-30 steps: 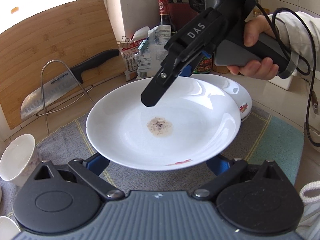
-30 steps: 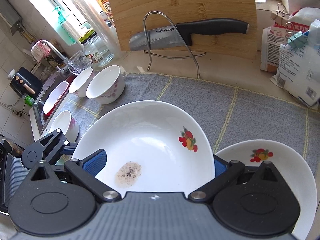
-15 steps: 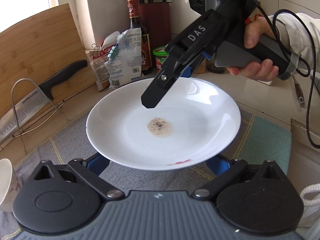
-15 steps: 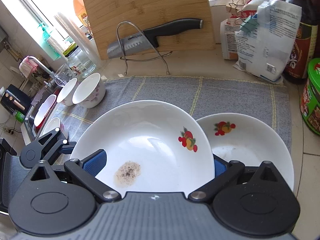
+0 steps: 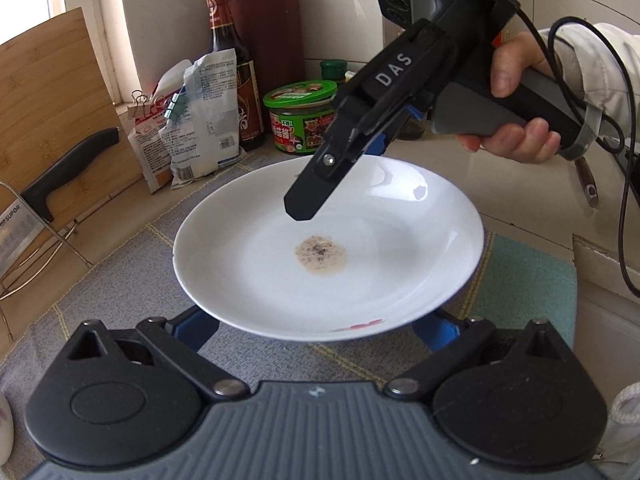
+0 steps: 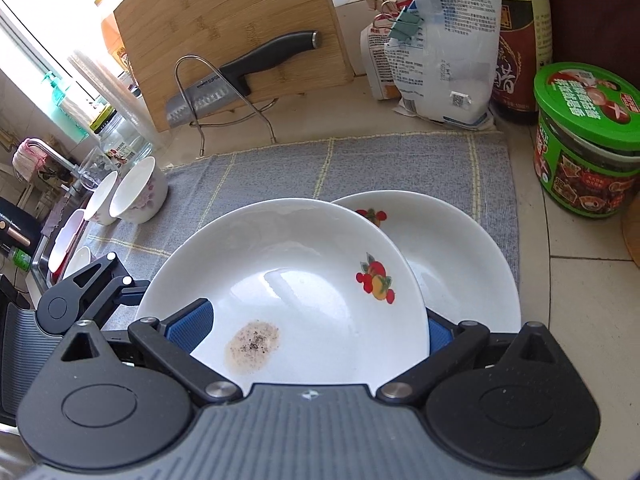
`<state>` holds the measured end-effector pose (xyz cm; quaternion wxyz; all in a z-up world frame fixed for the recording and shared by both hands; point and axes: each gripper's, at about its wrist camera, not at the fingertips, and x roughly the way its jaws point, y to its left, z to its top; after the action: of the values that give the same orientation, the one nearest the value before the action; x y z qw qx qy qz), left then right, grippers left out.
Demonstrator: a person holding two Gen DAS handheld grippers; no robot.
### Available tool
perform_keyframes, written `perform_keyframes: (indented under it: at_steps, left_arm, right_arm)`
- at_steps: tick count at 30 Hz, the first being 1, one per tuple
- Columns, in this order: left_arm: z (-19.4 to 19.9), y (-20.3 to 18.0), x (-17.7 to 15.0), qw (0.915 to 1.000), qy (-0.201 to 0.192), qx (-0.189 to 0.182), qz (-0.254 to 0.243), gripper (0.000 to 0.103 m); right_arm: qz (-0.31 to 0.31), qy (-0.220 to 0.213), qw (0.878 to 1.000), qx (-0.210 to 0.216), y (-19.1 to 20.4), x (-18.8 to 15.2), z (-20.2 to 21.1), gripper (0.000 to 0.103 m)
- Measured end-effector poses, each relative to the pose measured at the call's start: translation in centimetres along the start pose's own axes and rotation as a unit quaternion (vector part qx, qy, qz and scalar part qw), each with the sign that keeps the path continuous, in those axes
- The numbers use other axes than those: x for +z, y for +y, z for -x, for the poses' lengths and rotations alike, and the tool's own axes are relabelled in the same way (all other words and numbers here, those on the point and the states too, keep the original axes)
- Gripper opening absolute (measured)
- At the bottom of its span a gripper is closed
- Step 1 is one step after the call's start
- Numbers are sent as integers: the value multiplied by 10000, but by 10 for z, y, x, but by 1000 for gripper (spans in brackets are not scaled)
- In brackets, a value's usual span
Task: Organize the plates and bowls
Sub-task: 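Carry the stained plate with both tools toward the stacked white plates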
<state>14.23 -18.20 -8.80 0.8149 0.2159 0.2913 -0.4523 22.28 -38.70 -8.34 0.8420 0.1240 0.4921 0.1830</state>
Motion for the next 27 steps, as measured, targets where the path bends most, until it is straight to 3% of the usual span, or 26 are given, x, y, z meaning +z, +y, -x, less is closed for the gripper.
perform_keyframes:
  at_steps: [27]
  left_arm:
    - [-17,3,6,9999,114,-74,-45,101]
  right_arm:
    - [-140,6,9999,-28,-19,0,-3,103]
